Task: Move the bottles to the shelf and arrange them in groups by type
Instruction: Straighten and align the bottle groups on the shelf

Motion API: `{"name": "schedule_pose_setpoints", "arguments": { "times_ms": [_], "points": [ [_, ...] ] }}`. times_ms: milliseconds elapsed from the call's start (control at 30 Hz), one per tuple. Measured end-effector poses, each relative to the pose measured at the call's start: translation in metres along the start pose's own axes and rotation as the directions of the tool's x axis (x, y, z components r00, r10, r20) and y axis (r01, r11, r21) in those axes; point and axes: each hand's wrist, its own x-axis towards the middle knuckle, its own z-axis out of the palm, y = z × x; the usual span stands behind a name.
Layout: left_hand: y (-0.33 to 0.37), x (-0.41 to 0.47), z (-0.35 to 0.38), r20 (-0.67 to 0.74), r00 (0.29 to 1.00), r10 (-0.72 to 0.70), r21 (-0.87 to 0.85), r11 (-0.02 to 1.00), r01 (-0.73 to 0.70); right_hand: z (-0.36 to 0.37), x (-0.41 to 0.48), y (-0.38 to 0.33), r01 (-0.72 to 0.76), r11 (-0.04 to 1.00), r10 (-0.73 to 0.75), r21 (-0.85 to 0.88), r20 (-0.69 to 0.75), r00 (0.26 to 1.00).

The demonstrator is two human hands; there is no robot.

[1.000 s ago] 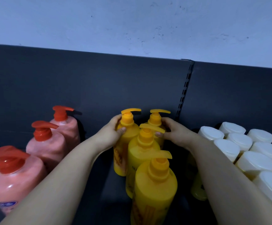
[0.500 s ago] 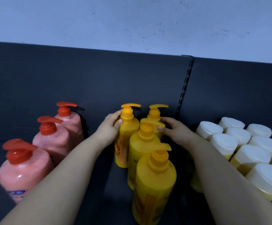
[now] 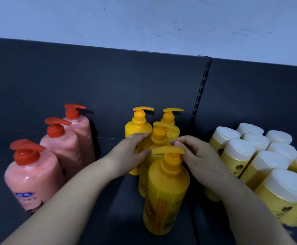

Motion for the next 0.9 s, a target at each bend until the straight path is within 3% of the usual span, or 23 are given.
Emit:
{"name": "schedule_pose_setpoints", "arguments": {
  "times_ms": [167,233,300,367,433,533,600,667,733,800,900],
  "points": [
    [-0.001,0.005,0.007,0.131,0.991,-0.007,-0.049,0.999,0.013,0.003,-0.025,-0.008,-0.013,0.979,0.001,0.204,0.058,0.998],
    [0.0,0.004,0.009,0.13,0.991,-0.032,-0.082,0.996,0.043,0.005,-0.036,-0.012,-0.063,0.962,0.025,0.266,0.146,0.989],
    [0.001,0.003,0.009,0.115,0.993,-0.033,-0.097,0.994,0.045,0.014,-0.046,-0.011,-0.122,0.992,0.119,0.006,0.178,0.977],
    [0.001,0.002,0.01,0.094,0.996,-0.013,-0.066,0.998,0.019,0.026,-0.052,-0.006,-0.078,0.919,0.118,-0.387,0.081,0.99],
    [-0.001,0.001,0.012,0.053,0.999,0.002,-0.028,1.0,-0.001,0.03,-0.052,-0.002,-0.012,0.872,0.03,-0.489,0.03,0.999],
    [-0.001,-0.004,0.015,-0.036,0.999,-0.023,-0.021,1.0,0.023,0.013,-0.044,0.012,0.046,0.952,0.002,-0.302,0.158,0.988],
    [-0.002,-0.007,0.017,-0.088,0.995,-0.043,-0.024,0.999,0.041,-0.003,-0.041,0.019,-0.02,0.995,0.046,-0.099,0.27,0.962],
    [-0.003,-0.009,0.019,-0.133,0.99,-0.055,-0.023,0.998,0.053,-0.01,-0.044,0.025,-0.054,0.998,0.058,-0.021,0.308,0.95],
    [-0.002,-0.01,0.021,-0.163,0.985,-0.054,-0.017,0.999,0.052,-0.005,-0.046,0.03,-0.045,0.989,0.078,-0.141,0.243,0.967],
    [-0.001,-0.012,0.023,-0.181,0.982,-0.05,-0.014,0.999,0.049,0.01,-0.048,0.031,-0.067,0.943,0.085,-0.325,0.041,0.996],
    [0.0,-0.016,0.027,-0.19,0.98,-0.053,-0.037,0.998,0.046,0.024,-0.049,0.034,-0.076,0.935,0.023,-0.348,-0.154,0.988]
  ]
}}
